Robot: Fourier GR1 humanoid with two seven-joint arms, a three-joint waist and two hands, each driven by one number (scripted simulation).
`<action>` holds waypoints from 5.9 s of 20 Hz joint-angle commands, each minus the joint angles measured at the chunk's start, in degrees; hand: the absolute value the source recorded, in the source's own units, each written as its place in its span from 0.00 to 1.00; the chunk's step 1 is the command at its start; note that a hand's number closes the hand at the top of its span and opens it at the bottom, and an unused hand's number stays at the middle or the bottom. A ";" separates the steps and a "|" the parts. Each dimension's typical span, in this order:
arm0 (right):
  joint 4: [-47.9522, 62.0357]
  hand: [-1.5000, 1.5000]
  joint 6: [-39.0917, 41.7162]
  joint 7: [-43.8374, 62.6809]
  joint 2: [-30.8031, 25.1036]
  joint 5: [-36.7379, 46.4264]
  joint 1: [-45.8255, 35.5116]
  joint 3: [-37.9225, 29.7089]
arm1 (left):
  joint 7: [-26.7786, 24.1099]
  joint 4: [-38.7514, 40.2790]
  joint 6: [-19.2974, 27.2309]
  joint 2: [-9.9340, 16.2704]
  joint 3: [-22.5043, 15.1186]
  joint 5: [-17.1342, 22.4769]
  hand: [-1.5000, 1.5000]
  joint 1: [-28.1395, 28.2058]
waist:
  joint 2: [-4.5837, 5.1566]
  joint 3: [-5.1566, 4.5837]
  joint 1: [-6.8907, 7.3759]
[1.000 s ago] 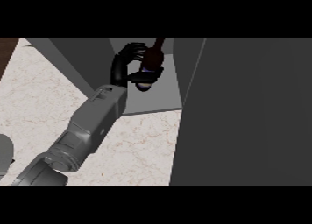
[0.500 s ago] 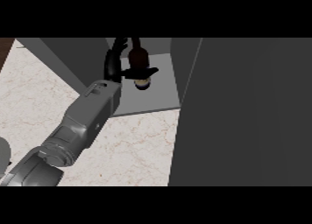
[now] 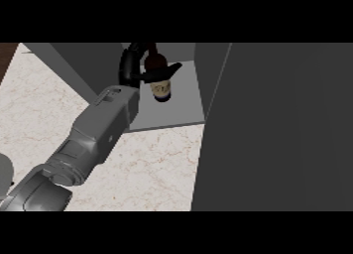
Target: Pick up the wine, place it into the cabinet and close the cabinet
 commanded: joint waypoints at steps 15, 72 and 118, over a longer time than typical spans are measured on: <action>-13.45 0.00 -0.91 7.26 -3.95 -2.77 5.95 -3.36 | -0.24 -3.47 -13.63 -3.13 3.07 1.97 0.00 -2.41 | -1.71 0.15 4.10; -13.83 1.00 13.62 3.52 -16.26 -3.36 6.96 5.03 | 7.88 -79.43 -21.33 14.57 -11.62 12.42 0.00 66.24 | -2.41 0.11 7.02; 25.19 1.00 8.79 33.43 28.41 -2.09 -51.91 6.68 | 13.18 -74.33 -41.30 30.61 6.74 24.28 0.00 67.39 | -1.83 -0.15 9.76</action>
